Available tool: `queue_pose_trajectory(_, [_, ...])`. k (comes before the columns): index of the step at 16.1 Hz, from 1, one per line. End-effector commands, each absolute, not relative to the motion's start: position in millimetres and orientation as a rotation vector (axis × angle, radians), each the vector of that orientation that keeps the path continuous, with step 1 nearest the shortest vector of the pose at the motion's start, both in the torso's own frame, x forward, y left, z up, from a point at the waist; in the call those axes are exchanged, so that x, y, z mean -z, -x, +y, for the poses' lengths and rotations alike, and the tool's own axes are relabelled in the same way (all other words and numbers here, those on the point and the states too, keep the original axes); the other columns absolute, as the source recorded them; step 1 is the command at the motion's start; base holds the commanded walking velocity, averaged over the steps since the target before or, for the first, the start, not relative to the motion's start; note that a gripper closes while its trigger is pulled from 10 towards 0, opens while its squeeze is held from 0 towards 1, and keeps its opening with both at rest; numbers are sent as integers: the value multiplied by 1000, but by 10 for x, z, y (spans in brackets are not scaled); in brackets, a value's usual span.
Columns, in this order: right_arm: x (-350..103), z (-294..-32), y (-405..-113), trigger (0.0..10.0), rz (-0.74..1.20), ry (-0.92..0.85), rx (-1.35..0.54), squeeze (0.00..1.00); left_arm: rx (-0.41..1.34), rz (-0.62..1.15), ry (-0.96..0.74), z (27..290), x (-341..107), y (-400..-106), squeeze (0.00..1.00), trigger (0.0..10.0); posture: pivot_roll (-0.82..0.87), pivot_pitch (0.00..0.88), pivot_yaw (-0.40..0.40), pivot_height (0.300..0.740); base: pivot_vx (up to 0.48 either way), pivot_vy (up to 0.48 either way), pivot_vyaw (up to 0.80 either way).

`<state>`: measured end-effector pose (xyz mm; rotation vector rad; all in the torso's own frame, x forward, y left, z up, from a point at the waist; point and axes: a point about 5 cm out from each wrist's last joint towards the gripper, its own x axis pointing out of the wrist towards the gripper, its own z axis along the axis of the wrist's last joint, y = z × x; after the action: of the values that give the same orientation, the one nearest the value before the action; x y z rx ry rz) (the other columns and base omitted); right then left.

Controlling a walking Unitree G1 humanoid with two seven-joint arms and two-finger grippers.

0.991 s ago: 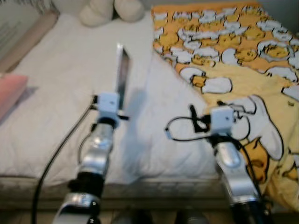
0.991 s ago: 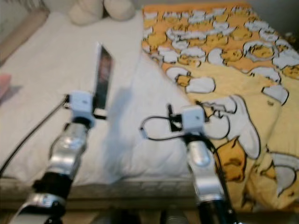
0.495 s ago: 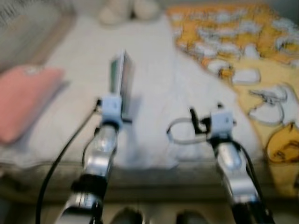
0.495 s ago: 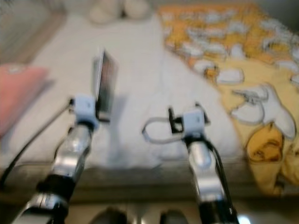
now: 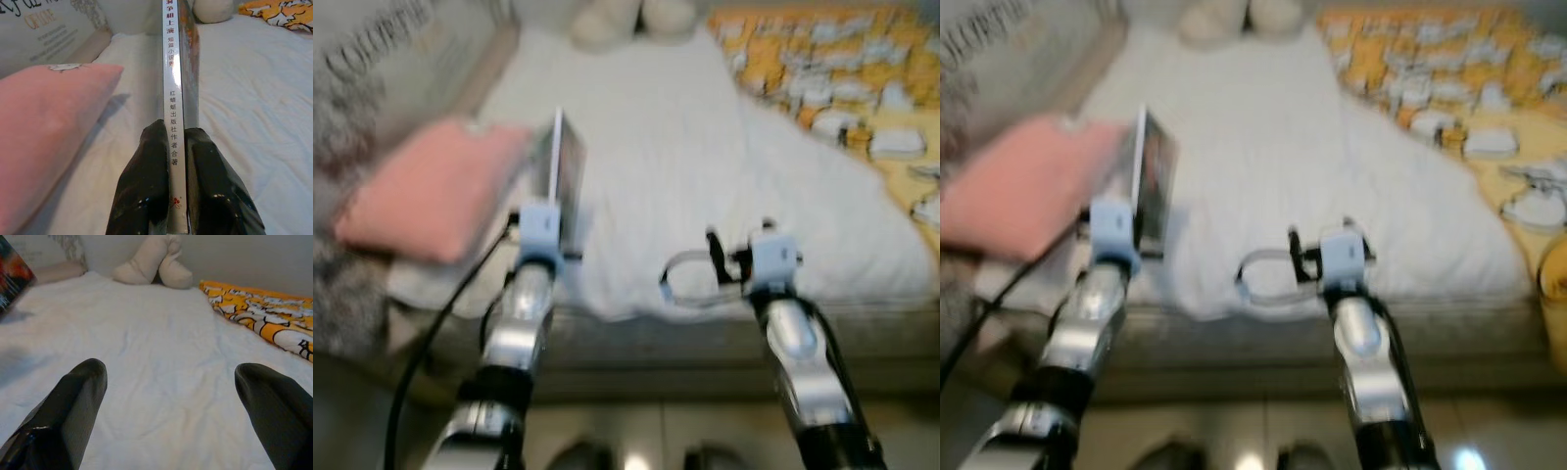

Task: Clean up the room

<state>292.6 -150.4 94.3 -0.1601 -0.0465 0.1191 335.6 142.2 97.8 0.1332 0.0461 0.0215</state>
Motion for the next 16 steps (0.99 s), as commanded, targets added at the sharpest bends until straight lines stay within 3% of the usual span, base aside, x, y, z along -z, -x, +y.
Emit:
queue_pose_trajectory(1, [-971, -1423, -2943, 10000, -59, 142, -141, 0, -28, -17, -134, 1435, -1131, -3419, 0, 10000, -172, 44, 67, 731, 0, 480, 0])
queue_pose_trajectory(5, [-971, -1417, -2952, 10000, -59, 139, -144, 0, -8, -37, -134, 1398, -1157, -3423, 0, 10000, -175, 42, 69, 731, 0, 0, 0])
queue_pose_trajectory(16, [-944, -1415, -2949, 10000, -53, 147, -153, 0, 6, -31, -100, 1378, -1153, -3434, 0, 10000, -173, 30, 71, 731, 477, 0, 0])
